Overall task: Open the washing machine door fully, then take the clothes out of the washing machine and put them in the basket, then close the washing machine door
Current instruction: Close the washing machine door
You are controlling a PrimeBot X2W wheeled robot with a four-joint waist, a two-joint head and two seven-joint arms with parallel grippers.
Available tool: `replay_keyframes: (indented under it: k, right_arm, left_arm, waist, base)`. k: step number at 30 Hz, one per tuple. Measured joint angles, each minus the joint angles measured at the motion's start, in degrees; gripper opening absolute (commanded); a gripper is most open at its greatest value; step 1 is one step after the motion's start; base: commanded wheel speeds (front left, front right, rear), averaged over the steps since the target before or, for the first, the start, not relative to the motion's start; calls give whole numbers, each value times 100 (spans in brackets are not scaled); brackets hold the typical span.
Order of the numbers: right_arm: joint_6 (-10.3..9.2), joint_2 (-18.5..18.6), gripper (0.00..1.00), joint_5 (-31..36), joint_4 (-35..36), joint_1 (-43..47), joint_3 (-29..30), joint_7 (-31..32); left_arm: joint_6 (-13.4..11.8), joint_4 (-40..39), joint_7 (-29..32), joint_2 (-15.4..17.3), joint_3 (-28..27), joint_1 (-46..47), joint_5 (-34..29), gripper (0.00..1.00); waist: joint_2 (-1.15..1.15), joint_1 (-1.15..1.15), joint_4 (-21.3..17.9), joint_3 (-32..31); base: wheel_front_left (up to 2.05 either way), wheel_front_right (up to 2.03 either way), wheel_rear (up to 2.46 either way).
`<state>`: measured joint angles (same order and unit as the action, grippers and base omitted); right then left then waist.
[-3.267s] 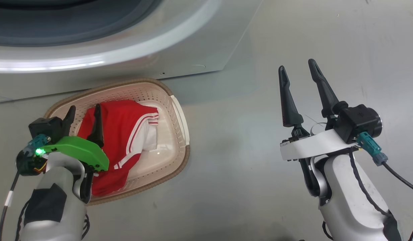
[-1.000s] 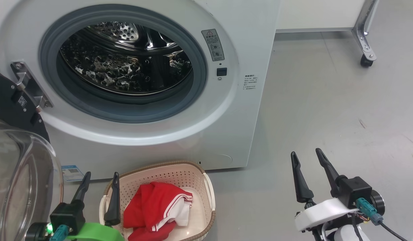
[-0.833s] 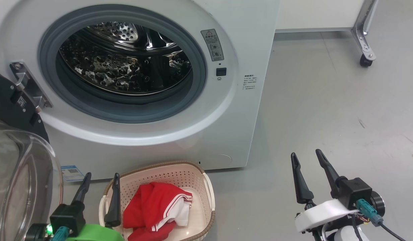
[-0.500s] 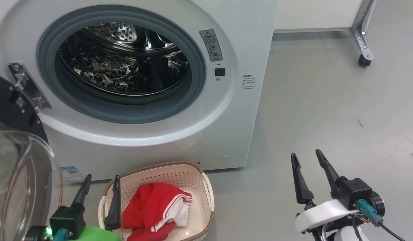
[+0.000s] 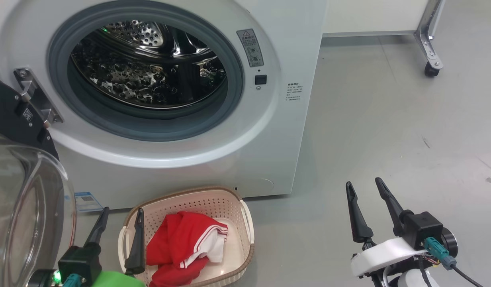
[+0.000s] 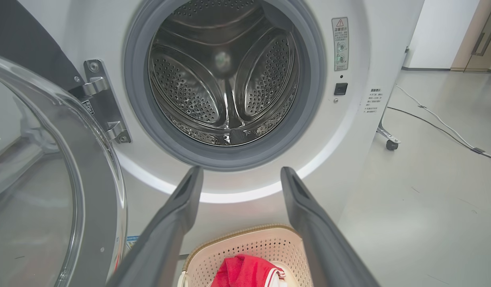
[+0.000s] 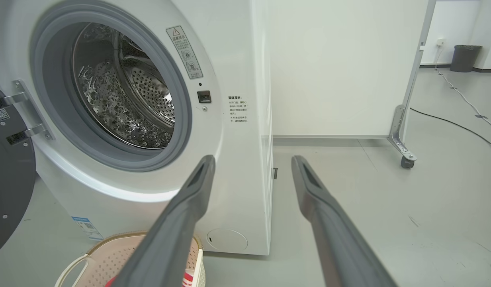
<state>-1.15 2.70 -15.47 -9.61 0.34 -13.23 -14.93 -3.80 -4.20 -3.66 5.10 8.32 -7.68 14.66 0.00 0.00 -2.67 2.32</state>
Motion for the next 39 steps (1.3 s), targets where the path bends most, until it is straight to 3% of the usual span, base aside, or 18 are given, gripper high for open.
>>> replay_keyframes:
  k: [21, 39]
  right_arm:
    - [8, -7, 100, 0, 8, 12, 18, 0]
    - [5, -9, 100, -1, 3, 14, 32, 0]
  left_arm:
    - [-46, -443, 58, 1, 19, -147, 26, 100]
    - [-54, -599, 119, 2, -5, -232, 26, 100]
  waist:
    - [0, 0, 1, 13]
    - [0, 0, -16, 27]
  base:
    - [-95, 95, 0]
    - [-25, 25, 0]
